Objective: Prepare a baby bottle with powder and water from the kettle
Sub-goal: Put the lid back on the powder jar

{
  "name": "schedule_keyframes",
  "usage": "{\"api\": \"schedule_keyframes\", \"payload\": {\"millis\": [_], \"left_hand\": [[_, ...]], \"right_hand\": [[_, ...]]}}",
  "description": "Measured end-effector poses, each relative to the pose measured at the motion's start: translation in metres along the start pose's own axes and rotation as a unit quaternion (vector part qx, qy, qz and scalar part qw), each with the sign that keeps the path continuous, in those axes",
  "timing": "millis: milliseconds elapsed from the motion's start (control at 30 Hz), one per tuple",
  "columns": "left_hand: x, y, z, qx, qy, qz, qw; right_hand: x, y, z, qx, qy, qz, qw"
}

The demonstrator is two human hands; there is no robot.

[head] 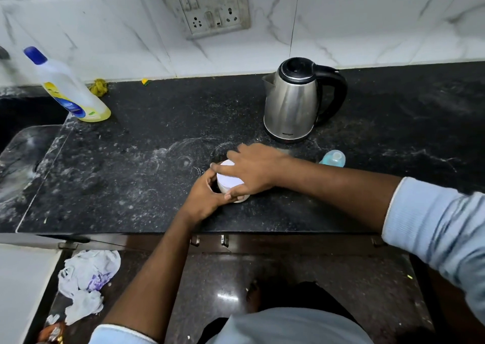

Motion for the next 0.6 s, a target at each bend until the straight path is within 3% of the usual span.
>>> {"api": "schedule_keyframes", "payload": {"millis": [100,300,467,600], "left_hand": [[-0.002,0.001,0.002,0.011,-0.004,-0.005,1.0],[0.01,0.004,0.007,0.022,0.001,0.014,1.0],[0.008,-0.003,0.005,-0.01,0.003,-0.006,1.0],[0.003,-0.003,0.001,-0.002,-0.007,-0.003,1.0]], "right_hand": [[-0.006,-0.003,0.003,0.03,0.029,-0.011,0.999],[-0.008,-0.001,0.004,0.045,0.029,0.1,0.994],[0.007,0.0,-0.002,0.049,-0.005,-0.073,0.996],[-0.002,-0.006,0.001,0.058,-0.012,-0.111,0.992]]}}
Point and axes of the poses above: each hand's wrist, its own y-axis away from the middle knuckle, its own z-axis out of the palm, x = y × z, the point moved 9 cm from there along -y, towards the middle knuckle, and after that the axes turned 10 degrees about x, right-handed, at the moved point
